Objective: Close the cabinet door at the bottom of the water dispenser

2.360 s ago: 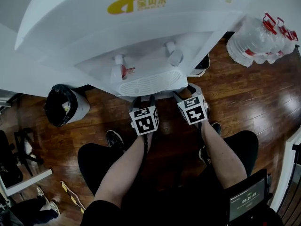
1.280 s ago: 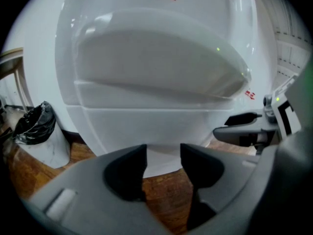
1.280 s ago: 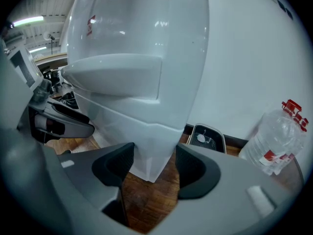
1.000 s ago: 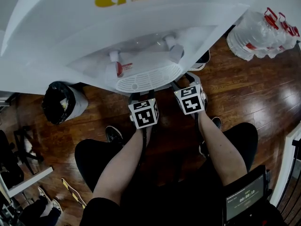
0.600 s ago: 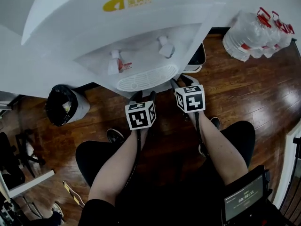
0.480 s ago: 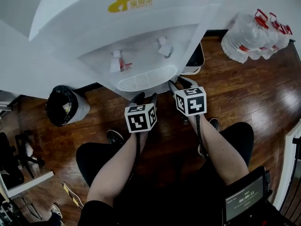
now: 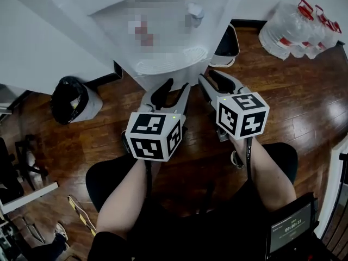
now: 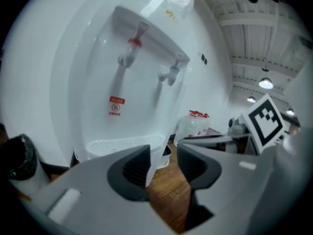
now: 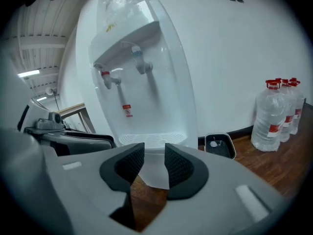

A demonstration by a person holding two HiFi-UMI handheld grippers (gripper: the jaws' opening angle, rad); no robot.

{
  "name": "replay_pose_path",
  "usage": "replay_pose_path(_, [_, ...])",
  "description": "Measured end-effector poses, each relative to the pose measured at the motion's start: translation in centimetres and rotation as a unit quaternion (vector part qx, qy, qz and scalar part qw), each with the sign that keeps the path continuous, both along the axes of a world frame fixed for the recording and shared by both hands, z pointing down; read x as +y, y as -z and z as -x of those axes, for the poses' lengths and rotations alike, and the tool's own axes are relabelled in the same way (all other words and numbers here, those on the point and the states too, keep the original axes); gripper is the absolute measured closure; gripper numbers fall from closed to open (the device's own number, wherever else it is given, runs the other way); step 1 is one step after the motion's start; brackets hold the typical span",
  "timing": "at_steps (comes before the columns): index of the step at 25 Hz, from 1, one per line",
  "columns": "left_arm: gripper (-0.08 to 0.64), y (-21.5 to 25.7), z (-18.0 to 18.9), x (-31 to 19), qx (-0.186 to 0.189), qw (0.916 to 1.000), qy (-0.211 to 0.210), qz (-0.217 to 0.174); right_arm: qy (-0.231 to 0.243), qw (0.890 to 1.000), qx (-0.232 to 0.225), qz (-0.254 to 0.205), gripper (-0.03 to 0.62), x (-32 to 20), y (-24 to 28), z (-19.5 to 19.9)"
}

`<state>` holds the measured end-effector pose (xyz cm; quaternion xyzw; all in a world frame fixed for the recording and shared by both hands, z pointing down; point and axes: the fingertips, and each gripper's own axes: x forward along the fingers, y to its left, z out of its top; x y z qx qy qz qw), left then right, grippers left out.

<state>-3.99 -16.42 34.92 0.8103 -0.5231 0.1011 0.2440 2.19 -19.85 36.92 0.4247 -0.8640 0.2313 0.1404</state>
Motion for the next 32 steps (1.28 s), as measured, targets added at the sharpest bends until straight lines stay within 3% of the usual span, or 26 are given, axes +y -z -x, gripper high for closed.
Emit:
replay_pose_path(5, [0.370,2.4,-0.8,4.7,0.014,0.9995,-0.003,-0.027,-0.004,0.999,0.009,-0.043,0.466,4.5,2.5,-1.7])
replay_pose_path(9, [0.370,2.1,-2.0,8.6,-0.026,0.9975,-0.020,-0.063,-0.008,0.997,0.000,-0.072,0.482,7.5,4.3,-1.8])
replay_pose_path(12, [0.370,3.0,-2.2,10.5,-0.033,0.9947,-0.014,-0.096,0.005,0.994,0.012,-0.109,0.483,9.5,5.3,-0.8])
replay_pose_path(18, [0.380,5.0,-2.4,12.4,0.005,0.9944,0.002,-0.105,0.039,0.980,0.071,-0.181,0.492,13.6,4.6,0.3])
replay_pose_path(24, [0.382,5.9,-2.8,14.1,0.025,0.9927,0.021,-0.116,0.034,0.982,0.063,-0.174,0.496,15.7,4.5,-0.9])
replay_pose_path(27, [0.390,5.8,-2.3,15.1,0.006,0.9909,0.037,-0.129,0.027,0.981,0.050,-0.188,0.557,16.5,5.4,-1.7])
replay_pose_path(32, [0.394,4.2,-1.3,16.3,-0.035,0.9884,0.071,-0.130,0.034,0.980,0.022,-0.195,0.577,17.9,6.1,-1.7])
